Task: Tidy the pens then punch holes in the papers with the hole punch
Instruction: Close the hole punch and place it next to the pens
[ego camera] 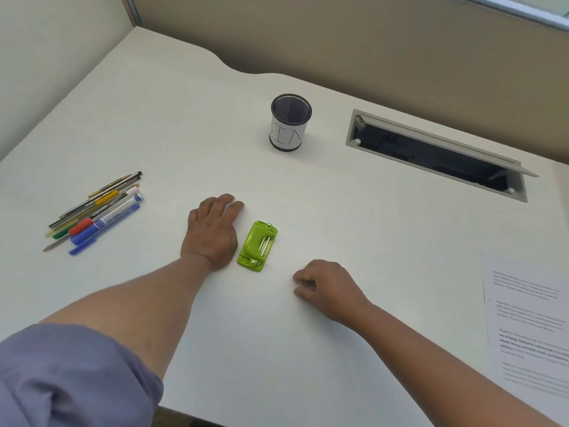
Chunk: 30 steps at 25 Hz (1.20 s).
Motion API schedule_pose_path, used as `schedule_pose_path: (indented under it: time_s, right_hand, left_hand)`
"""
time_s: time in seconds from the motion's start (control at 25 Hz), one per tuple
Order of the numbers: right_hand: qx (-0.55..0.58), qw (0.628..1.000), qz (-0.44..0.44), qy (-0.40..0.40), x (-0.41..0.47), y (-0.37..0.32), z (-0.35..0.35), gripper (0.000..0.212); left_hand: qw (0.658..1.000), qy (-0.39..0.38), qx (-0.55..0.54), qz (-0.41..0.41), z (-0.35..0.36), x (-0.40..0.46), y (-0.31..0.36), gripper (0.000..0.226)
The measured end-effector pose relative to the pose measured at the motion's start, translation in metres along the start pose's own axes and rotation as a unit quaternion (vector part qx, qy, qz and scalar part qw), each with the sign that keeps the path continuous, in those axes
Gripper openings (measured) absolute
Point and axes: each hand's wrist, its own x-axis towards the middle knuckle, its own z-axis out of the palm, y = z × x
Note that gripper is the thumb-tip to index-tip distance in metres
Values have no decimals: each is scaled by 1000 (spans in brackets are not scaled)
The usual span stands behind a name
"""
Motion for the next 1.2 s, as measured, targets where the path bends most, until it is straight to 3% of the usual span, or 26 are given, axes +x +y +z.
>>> schedule_pose_path:
  time_s: [0.32,0.64,0.72,0.8,0.92,1.04,1.2]
  right_hand:
    - [-75,995,-59,37,-1,-2,9,28]
    - [-163,985,-36,-35,14,-20,1,16]
    - [-70,996,13,-61,20,-20,-8,8]
    - [97,992,78,-38,28,-17,-22,9]
    - [295,944,132,58,46,-17,-56,15]
    - [372,909,130,136,78,-25,-96,8]
    - [364,897,101,231,126,-38,-146,13]
  left_hand:
    - [1000,3,-3,-1,0,0,0,58]
    - [1000,0,-5,0,0,0,-1,57]
    - [1000,3,-8,-1,0,0,-2,57]
    - [1000,4,-11,0,0,0,-2,57]
    - [1000,-1,-11,-1,0,1,-2,58]
    - [1000,-8,-11,-4,-1,2,-3,57]
    - [1000,-16,-3,-9,1,2,-4,57]
